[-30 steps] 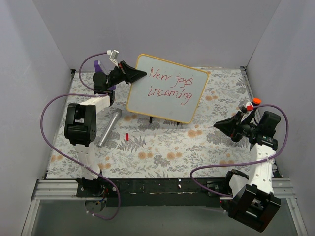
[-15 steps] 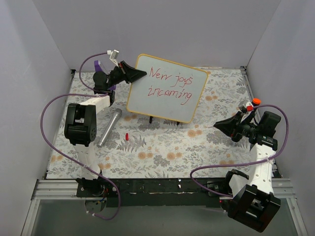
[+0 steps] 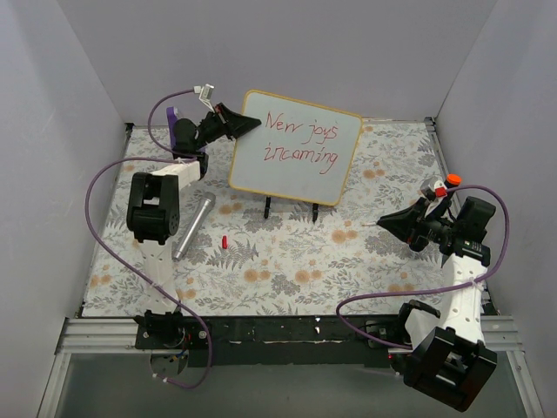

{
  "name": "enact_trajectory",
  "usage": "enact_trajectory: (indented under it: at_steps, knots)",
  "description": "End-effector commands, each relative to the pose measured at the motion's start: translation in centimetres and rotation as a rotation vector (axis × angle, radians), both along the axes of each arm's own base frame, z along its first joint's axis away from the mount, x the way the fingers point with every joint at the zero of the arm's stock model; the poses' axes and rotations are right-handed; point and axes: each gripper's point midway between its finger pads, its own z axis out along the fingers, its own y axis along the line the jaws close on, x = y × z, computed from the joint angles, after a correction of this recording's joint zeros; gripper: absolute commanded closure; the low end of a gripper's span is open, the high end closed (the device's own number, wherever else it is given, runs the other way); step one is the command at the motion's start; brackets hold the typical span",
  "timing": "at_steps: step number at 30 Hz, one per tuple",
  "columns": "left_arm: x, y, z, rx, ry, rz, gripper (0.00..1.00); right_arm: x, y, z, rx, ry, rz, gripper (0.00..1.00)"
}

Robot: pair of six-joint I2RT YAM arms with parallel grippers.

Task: Write a sentence on the whiteboard
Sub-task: Put down the whiteboard on the whiteboard stand.

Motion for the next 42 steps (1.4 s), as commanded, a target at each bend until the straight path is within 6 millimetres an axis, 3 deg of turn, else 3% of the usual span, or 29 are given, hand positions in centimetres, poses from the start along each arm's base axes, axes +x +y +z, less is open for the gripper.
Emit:
enact_trajectory:
  at_steps: [1, 11, 12, 18, 29, 36, 42]
  knots:
    - [0.3, 0.3, 4.8, -0.077, -0.085, 0.033, 1.0, 0.0, 0.2, 0.6, -0.008, -0.027, 0.022, 0.99]
    - [0.1, -0.4, 1.8, -0.04, -0.063, -0.064, 1.0, 0.2, 0.3, 0.3, -0.009, -0.015, 0.025, 0.99]
    - [0.2, -0.5, 0.8, -0.03, -0.051, -0.078, 1.0, 0.2, 0.2, 0.3, -0.011, -0.016, 0.024, 0.99]
    - [0.1, -0.6, -0.4, -0.026, -0.079, -0.107, 1.0, 0.3, 0.2, 0.2, -0.016, -0.015, 0.023, 0.99]
    - [-0.4, 1.6, -2.9, -0.05, -0.119, -0.127, 1.0, 0.3, 0.2, 0.1, -0.015, -0.009, 0.022, 0.99]
    - [-0.8, 1.6, -4.8, -0.019, -0.163, -0.156, 1.0, 0.4, 0.2, 0.0, -0.015, -0.005, 0.023, 0.99]
    - [-0.9, 1.9, -4.9, -0.021, -0.224, -0.163, 0.98, 0.5, 0.2, -0.2, -0.016, 0.0, 0.021, 0.99]
